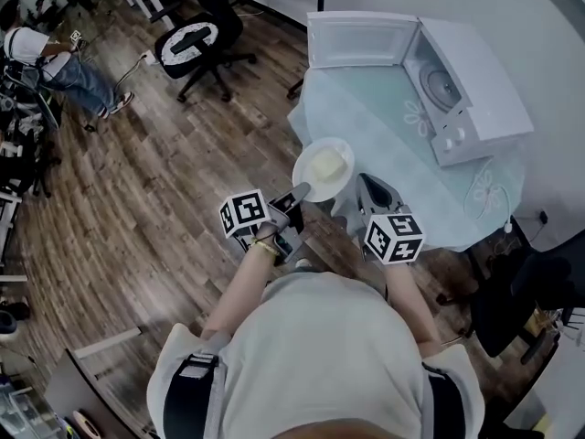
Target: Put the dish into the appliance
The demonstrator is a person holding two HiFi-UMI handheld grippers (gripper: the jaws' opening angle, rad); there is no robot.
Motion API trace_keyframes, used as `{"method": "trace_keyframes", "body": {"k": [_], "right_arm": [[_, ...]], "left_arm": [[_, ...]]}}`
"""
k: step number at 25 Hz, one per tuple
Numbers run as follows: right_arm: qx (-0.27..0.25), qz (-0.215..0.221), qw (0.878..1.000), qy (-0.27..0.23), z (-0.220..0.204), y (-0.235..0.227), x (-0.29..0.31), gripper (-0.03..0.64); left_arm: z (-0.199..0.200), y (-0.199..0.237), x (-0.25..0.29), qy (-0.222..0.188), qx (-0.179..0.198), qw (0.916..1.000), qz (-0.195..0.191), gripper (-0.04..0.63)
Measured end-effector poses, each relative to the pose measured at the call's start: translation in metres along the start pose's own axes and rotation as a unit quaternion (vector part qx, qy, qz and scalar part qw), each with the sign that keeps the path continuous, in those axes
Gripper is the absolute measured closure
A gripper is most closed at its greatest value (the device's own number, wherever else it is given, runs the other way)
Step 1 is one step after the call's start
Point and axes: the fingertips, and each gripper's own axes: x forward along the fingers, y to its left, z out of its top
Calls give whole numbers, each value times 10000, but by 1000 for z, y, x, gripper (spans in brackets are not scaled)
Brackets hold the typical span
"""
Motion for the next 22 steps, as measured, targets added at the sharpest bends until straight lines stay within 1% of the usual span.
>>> {"method": "trace_keyframes", "body": {"k": [6,12,16,22], "right_arm": [[45,-226,9997,-120,8,4,16,609],[87,-407,9990,-183,12,0,25,610],[5,-489,9987,-164,14,-14,34,610],[81,-610,9978,-241,31,-46,55,609]], "left_arm": [[25,7,-3,163,2,9999,10,540],[38,7,0,257,-11,9997,-30,540],[52,8,15,227,-5,9997,-38,540],[76,5,44,244,-61,9997,-56,540]]}}
